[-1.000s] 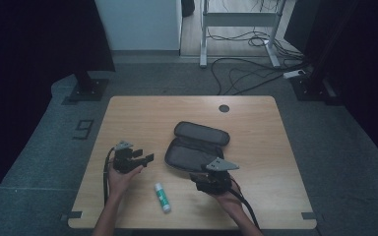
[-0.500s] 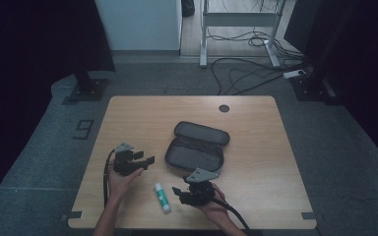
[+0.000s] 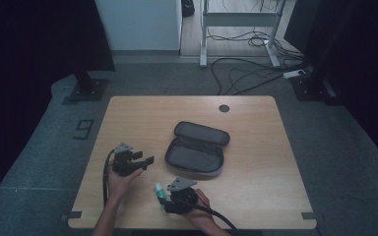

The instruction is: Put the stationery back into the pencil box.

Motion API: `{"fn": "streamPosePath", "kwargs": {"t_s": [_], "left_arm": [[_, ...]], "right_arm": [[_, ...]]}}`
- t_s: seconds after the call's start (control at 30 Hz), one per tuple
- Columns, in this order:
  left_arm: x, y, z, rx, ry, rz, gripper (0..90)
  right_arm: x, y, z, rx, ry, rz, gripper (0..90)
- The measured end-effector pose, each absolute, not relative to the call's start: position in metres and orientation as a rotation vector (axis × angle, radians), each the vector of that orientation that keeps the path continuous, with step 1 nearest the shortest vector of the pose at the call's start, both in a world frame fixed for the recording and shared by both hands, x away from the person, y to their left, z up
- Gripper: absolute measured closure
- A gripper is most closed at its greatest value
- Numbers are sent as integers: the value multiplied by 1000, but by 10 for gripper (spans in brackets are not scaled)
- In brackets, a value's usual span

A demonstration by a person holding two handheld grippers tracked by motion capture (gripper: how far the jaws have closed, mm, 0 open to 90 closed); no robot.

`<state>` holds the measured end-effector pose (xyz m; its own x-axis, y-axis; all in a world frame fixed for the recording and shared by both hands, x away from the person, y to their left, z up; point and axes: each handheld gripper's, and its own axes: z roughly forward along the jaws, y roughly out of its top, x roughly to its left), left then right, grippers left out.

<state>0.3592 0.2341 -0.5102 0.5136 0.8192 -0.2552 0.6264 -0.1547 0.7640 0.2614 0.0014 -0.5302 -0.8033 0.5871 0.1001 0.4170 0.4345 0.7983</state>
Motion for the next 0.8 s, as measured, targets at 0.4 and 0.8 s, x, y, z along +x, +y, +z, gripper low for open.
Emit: {"fn": "streamPosePath", "kwargs": {"t_s": [0.4, 0.8], "left_arm": [[359, 235, -511, 1874, 1192, 274, 368], [360, 235, -513, 1871, 1201, 263, 367]], "right_arm": [[261, 13, -543, 869, 2540, 1211, 487], [264, 11, -548, 864, 2520, 1152, 639]]}}
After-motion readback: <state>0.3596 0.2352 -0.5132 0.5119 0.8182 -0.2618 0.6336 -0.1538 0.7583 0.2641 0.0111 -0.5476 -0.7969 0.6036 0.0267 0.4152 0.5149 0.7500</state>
